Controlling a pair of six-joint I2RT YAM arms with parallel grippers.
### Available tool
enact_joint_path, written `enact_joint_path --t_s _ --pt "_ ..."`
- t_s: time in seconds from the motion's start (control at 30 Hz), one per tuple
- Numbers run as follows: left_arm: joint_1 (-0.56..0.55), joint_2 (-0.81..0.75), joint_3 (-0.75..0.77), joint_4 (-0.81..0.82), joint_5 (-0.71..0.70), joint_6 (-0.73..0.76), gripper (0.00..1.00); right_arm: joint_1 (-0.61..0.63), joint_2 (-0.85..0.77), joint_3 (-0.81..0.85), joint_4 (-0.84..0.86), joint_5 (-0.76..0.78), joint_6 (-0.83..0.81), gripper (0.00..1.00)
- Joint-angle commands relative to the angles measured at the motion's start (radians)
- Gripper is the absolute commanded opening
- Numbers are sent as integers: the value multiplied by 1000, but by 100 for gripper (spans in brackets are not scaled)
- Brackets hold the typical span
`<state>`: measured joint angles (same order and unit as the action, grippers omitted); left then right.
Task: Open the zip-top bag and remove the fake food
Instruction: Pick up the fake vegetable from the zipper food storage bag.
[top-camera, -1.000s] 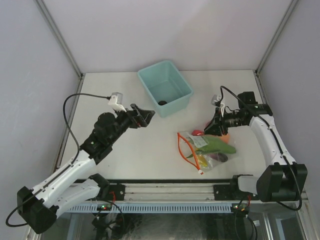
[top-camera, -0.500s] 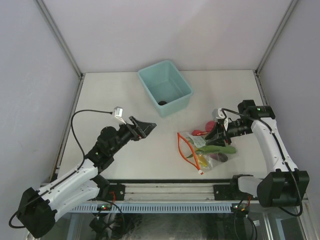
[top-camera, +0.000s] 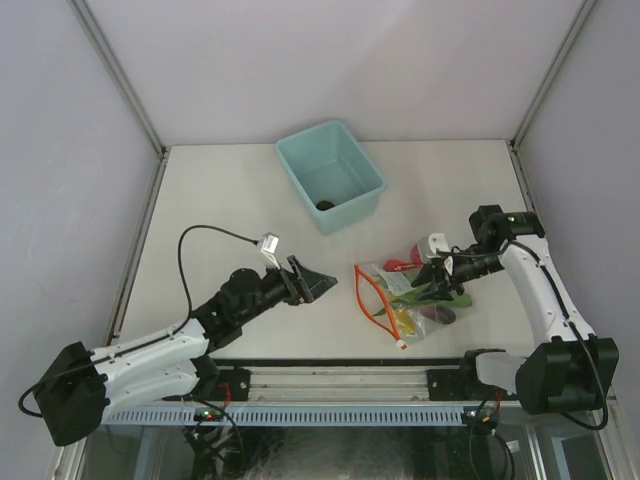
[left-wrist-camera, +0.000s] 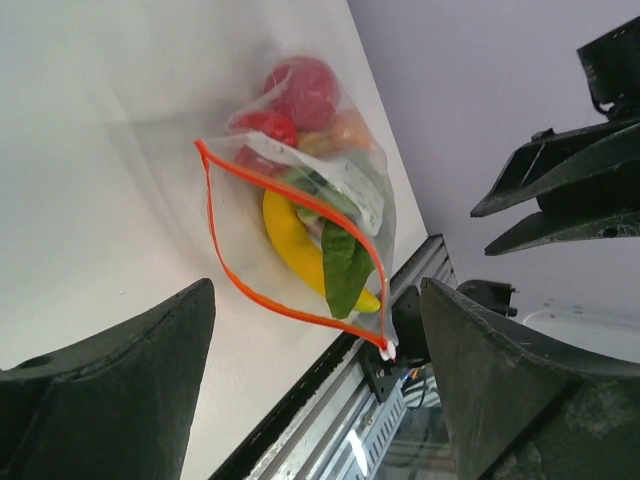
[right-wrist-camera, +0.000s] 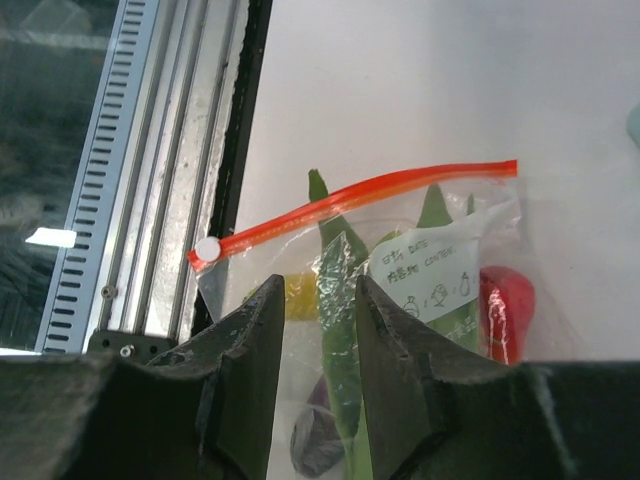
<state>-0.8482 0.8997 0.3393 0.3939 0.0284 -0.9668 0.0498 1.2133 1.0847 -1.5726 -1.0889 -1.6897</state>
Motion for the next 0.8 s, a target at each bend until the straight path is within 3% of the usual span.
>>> enact_joint_path --t_s 0.0,0.2,0.47,0.67,0.77 --pt "-39 50 -9 66 -8 18 84 16 -38 -40 23 76 -33 35" --pt "-78 177 30 114 70 48 73 39 -62 -119 127 205 21 35" --pt "-106 457 154 178 225 70 47 -16 -60 -152 245 342 52 38" --pt "-107 558 244 179 299 105 49 -153 -52 -142 221 343 -47 54" --pt "-107 606 278 201 353 112 56 -168 -34 -144 219 318 -67 60"
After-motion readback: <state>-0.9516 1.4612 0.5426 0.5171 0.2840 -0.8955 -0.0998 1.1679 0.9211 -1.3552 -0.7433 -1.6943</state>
